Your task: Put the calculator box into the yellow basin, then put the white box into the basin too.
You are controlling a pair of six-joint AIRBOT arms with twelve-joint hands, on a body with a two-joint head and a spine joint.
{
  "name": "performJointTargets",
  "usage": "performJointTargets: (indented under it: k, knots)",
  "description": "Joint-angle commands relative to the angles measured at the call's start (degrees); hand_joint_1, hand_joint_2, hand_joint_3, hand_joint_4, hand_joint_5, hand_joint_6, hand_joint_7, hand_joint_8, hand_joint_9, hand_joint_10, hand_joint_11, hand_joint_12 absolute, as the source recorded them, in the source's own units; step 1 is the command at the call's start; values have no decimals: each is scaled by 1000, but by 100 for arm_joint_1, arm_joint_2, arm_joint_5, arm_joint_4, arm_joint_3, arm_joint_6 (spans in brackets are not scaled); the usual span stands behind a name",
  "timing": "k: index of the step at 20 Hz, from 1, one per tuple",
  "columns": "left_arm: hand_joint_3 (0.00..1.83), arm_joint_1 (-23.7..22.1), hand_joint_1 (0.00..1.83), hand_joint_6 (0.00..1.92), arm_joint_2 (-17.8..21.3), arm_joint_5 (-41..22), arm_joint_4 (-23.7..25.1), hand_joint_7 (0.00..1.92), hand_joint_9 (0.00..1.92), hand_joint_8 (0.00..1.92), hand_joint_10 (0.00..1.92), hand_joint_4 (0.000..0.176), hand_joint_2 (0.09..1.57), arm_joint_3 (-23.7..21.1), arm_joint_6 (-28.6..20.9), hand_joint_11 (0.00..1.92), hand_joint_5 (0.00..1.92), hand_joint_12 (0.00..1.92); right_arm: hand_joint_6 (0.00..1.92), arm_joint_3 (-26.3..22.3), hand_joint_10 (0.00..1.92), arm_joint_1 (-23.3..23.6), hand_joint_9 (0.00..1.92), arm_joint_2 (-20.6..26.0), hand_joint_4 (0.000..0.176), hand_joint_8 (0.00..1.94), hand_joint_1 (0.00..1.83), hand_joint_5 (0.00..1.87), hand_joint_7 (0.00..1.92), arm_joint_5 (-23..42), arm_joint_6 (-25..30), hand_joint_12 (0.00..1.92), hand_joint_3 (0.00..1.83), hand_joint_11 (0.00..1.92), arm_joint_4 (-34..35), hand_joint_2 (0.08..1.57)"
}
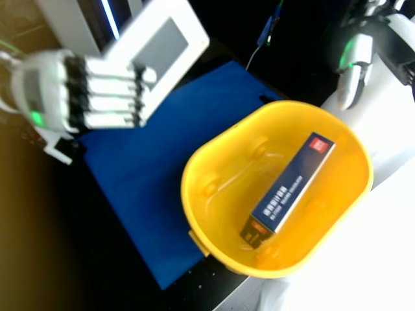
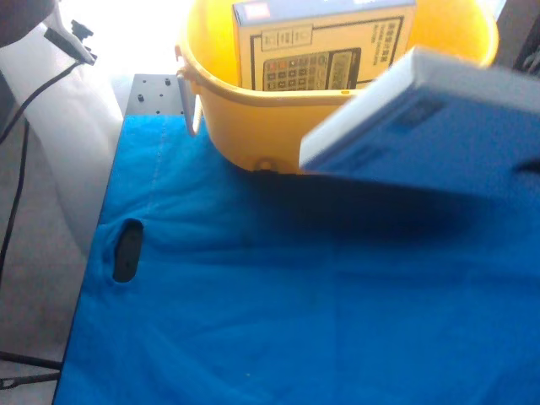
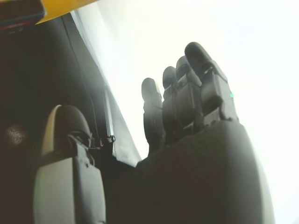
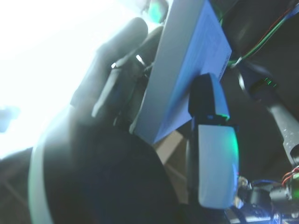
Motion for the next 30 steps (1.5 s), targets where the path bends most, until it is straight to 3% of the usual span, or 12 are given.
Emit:
performJointTargets:
  k: [1, 3, 5, 7, 9, 12, 14, 17, 20, 27, 28, 30]
  knots:
    - [3, 0, 774, 6, -51, -562, -156, 330, 244, 3, 1, 51, 1055, 71, 56, 0, 429, 961, 1071, -10, 729, 100, 928, 55, 26, 1080, 1202, 933, 929, -715, 14, 1350, 0, 640, -197, 1145]
    - [0, 49, 772, 2, -131, -506, -230, 335, 235, 4, 0, 44, 1036, 170, 106, 0, 424, 975, 1081, -11, 732, 166, 923, 116, 23, 1052, 1206, 941, 937, -715, 1, 1344, 0, 638, -197, 1141]
    - [0, 97, 761, 0, -235, -460, -284, 338, 241, 4, 4, 21, 1019, 294, 106, 0, 403, 975, 1073, -5, 741, 289, 923, 185, 26, 1075, 1202, 932, 930, -715, -89, 1350, 1, 641, -197, 1144]
    - [0, 124, 759, 1, -317, -439, -311, 337, 238, 1, 1, 21, 1028, 373, 106, 0, 407, 895, 1100, 42, 741, 411, 920, 231, 21, 1050, 1204, 932, 933, -715, -146, 1347, 0, 638, -197, 1144]
    - [3, 140, 755, 2, -369, -430, -340, 351, 258, 6, 10, 26, 1039, 433, 106, 0, 411, 879, 1061, 156, 741, 528, 918, 230, 24, 1089, 1204, 941, 927, -715, -146, 1345, 0, 637, -172, 1143]
    - [4, 145, 738, 3, -501, -419, -354, 366, 243, 3, 1, 49, 1055, 546, 106, 0, 419, 664, 1065, 431, 745, 729, 922, 228, 27, 1082, 1202, 933, 930, -715, -148, 1349, 0, 642, 56, 1144]
    - [0, 145, 724, 2, -590, -400, -347, 362, 222, 1, 7, 51, 1052, 618, 109, 0, 419, 502, 1100, 623, 744, 881, 919, 227, 21, 1038, 1205, 934, 937, -712, -165, 1345, 0, 639, 171, 1142]
    - [0, 146, 741, 2, -677, -381, -334, 348, 208, 0, 0, 55, 1043, 688, 115, 0, 427, 573, 1095, 825, 743, 1098, 919, 226, 21, 1045, 1205, 935, 936, -639, -231, 1344, 0, 639, 276, 1142]
    - [4, 152, 748, 5, -690, -391, -335, 344, 198, 1, 2, 63, 1071, 700, 115, 0, 442, 428, 1084, 996, 743, 1573, 917, 205, 22, 1058, 1206, 940, 934, -209, -339, 1343, 0, 638, 208, 1141]
    - [1, 77, 719, 4, -560, -531, -382, 376, 255, 2, 9, 48, 1066, 693, 114, 0, 458, 752, 1058, 1568, 745, 2724, 917, -353, 24, 1085, 1205, 943, 930, 971, -343, 1344, 0, 638, -197, 1142]
    - [9, 6, 657, 12, -537, -550, -383, 375, 303, 1, 23, 32, 1103, 691, 160, 0, 485, 982, 1068, 1648, 747, 2773, 920, -420, 26, 1071, 1203, 935, 933, 1034, -343, 1346, 0, 641, -197, 1143]
    - [26, -155, 484, 4, -450, -585, -482, 388, 355, 4, 40, 11, 1192, 570, 487, 0, 466, 1136, 1085, 1743, 746, 2820, 917, -509, 22, 1056, 1205, 939, 934, 1129, -343, 1345, 0, 639, -197, 1141]
